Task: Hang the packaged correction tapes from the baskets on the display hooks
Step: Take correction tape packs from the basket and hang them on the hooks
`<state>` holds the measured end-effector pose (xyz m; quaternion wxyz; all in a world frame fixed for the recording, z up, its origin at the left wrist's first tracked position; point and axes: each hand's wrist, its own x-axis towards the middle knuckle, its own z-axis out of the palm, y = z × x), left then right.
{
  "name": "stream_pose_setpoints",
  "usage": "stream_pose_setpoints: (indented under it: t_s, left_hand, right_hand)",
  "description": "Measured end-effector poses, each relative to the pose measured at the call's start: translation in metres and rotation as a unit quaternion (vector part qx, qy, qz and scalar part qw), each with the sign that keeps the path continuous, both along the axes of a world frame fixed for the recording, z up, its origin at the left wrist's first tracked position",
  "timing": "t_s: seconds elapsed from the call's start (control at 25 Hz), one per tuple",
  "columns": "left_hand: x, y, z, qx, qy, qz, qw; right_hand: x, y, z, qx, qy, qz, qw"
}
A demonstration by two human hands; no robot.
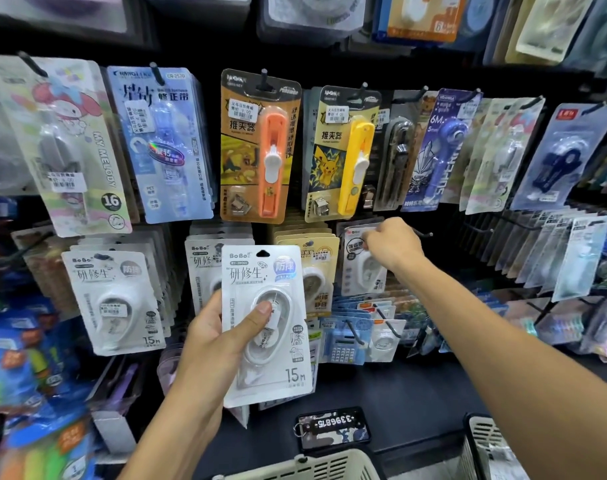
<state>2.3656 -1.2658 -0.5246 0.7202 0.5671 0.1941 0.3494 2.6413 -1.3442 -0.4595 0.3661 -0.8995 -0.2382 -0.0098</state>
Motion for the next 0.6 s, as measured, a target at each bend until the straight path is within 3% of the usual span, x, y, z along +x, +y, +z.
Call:
stream_pose_setpoints:
  t_s: [0.52,0.6]
  left_hand:
    - [0.001,-0.002,0.002,-0.002,0.008,0.009,1.0]
    - [0.002,-0.003,0.002,0.008,0.005,0.01,1.0]
  right_hand:
    - [-0.008,-0.008,-0.008,-0.044,-0.07,0.035,0.996]
    - [-0.02,-0.021,-0.009,-0.04,-0.084,0.003,0.996]
